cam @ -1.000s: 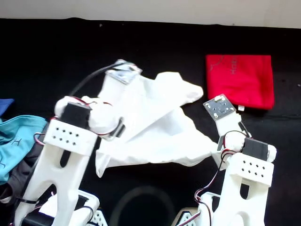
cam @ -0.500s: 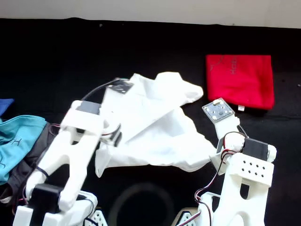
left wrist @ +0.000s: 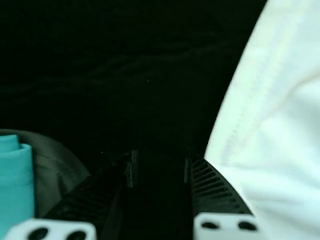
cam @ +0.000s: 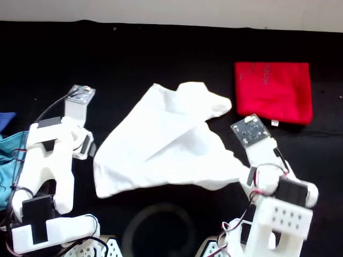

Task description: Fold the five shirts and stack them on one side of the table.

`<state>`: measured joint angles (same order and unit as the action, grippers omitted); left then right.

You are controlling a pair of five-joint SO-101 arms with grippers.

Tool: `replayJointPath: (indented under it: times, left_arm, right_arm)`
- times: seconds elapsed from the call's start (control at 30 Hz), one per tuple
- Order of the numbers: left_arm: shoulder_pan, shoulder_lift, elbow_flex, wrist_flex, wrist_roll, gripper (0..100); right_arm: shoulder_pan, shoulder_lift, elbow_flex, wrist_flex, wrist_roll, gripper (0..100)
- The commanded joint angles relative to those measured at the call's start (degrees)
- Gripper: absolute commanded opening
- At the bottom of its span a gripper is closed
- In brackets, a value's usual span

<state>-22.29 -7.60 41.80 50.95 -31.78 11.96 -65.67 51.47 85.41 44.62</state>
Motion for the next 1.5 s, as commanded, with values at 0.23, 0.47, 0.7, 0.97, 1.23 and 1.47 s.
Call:
replayJointPath:
  times: [0.23, 0.47, 0.7, 0.97, 1.23, 1.47]
  left_arm:
    - [-0.22, -0.04, -14.99, 24.09, -0.44, 16]
    - [8.84, -0.04, -20.79, 43.96, 0.7, 16]
    - [10.77, -0.13, -9.71, 34.99, 5.63, 17]
    - [11.21, -15.16, 15.25, 10.55, 5.71, 17]
    - [11.38, -24.92, 24.57, 4.04, 12.48, 25]
    - [11.3, -25.45, 20.0, 16.35, 12.57, 25]
  right_arm:
    - [-0.57, -4.97, 0.31, 3.91, 0.26, 0.5]
    - [-0.57, -4.97, 9.36, -2.59, 0.26, 0.5]
    - [-0.57, -4.97, 11.56, -3.74, 0.26, 0.5]
    - [-0.57, -4.97, 11.56, -3.74, 0.35, 0.5]
    - [-0.57, -4.97, 11.65, -3.56, 0.53, 0.5]
    - [-0.57, -4.97, 11.65, -3.3, 0.53, 0.5]
